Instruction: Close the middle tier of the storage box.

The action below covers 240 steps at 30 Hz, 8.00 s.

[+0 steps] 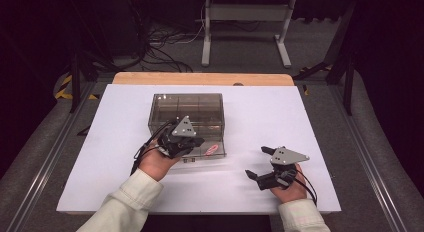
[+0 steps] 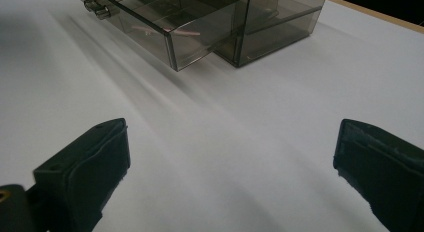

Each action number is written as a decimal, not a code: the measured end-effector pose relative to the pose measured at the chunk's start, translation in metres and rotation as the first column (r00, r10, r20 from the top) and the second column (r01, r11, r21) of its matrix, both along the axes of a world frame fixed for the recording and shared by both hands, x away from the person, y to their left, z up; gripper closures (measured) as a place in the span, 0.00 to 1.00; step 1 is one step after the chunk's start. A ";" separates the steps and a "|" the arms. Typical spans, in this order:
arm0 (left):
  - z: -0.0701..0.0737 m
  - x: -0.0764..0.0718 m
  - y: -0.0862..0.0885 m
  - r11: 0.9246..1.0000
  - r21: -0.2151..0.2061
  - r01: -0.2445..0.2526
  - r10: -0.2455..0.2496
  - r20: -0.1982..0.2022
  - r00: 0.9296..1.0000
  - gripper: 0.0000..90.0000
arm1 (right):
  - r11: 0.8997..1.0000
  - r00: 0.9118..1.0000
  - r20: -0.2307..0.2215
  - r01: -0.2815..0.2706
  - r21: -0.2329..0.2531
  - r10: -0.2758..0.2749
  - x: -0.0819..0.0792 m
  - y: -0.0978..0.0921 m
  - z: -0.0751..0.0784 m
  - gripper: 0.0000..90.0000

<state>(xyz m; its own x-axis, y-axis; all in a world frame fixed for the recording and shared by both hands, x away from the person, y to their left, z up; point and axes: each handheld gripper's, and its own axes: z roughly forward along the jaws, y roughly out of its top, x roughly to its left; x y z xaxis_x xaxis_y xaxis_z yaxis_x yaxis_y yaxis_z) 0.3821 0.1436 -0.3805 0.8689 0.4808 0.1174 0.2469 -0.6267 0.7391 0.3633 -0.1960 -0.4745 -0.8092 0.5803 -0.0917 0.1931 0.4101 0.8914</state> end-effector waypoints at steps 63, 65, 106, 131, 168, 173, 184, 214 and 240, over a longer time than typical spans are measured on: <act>-0.021 -0.015 0.048 0.990 0.133 0.039 -0.023 -0.123 0.992 1.00 | 1.000 1.000 -0.003 -0.002 -0.007 0.002 0.000 0.001 0.000 0.02; -0.022 -0.016 0.047 0.989 0.140 0.043 -0.025 -0.127 0.992 1.00 | 1.000 1.000 -0.003 -0.002 -0.007 0.002 0.000 0.001 0.000 0.02; -0.046 -0.012 0.039 0.971 0.235 0.049 -0.007 -0.175 0.985 1.00 | 1.000 1.000 -0.002 -0.004 -0.010 0.004 0.000 0.001 0.000 0.02; -0.047 -0.002 0.043 0.978 0.200 -0.049 0.075 -0.126 0.989 1.00 | 1.000 1.000 -0.003 -0.005 -0.009 0.005 0.000 0.001 -0.001 0.02; -0.049 0.019 0.045 0.970 0.101 -0.221 0.227 -0.059 0.972 1.00 | 1.000 1.000 -0.003 -0.011 -0.011 0.011 0.000 0.002 -0.001 0.02; -0.050 0.021 0.044 0.966 0.087 -0.243 0.249 -0.058 0.967 1.00 | 1.000 1.000 -0.003 -0.011 -0.011 0.011 0.000 0.002 -0.001 0.02; -0.053 0.026 0.046 0.960 0.048 -0.275 0.277 -0.062 0.959 1.00 | 1.000 1.000 -0.004 -0.012 -0.011 0.012 0.000 0.002 -0.001 0.02; -0.060 0.038 0.046 0.941 -0.008 -0.339 0.338 -0.056 0.939 1.00 | 1.000 1.000 -0.003 -0.016 -0.010 0.016 0.000 0.002 -0.001 0.02; -0.045 0.006 0.055 0.971 -0.120 -0.206 0.198 -0.069 0.978 0.45 | 1.000 1.000 -0.005 -0.020 -0.010 0.020 -0.001 0.002 -0.001 0.02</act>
